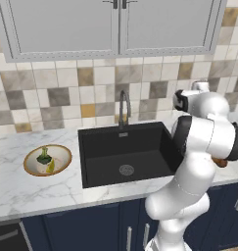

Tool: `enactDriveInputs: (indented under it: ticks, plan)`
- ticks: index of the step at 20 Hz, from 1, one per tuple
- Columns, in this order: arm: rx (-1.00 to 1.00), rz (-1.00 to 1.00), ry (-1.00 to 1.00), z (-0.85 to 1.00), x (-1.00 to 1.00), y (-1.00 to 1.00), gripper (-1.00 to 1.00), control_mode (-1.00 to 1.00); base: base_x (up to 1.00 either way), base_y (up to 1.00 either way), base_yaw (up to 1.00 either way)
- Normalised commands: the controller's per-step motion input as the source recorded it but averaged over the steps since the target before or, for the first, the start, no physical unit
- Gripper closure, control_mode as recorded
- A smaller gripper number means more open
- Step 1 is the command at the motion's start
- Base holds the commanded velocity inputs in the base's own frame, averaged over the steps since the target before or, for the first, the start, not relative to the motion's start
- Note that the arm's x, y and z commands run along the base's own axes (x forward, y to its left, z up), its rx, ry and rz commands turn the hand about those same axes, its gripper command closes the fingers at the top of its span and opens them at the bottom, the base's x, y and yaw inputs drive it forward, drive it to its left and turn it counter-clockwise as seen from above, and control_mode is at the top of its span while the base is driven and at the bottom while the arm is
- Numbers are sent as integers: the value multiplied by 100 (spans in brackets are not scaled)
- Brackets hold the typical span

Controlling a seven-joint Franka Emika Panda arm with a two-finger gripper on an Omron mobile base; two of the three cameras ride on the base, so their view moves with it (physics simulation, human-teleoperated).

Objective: There is a mixed pile of frozen fruits and vegetables on the counter. Locate all the frozen vegetables and place the items in a bowl on the counter. Take all the frozen fruits and defrost them in a running sink.

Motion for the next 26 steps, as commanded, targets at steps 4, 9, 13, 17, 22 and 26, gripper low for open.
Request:
enactDriveInputs:
  ticks: [4, 9, 13, 17, 22, 26]
  plan:
    - [-2, 0, 0, -7, 7, -36, -100, -100, 0, 0, 0]
    - [-1, -1, 0, -3, 29, -45, -100, -100, 0, 0, 0]
    - [0, -1, 0, -10, 28, -33, -100, -100, 0, 0, 0]
    - [0, 0, 0, -15, 25, -7, -100, -100, 0, 0, 0]
    - [0, 0, 0, -24, 23, 0, -100, -100, 0, 0, 0]
    - [-1, 0, 0, -32, 21, -14, -100, -100, 0, 0, 0]
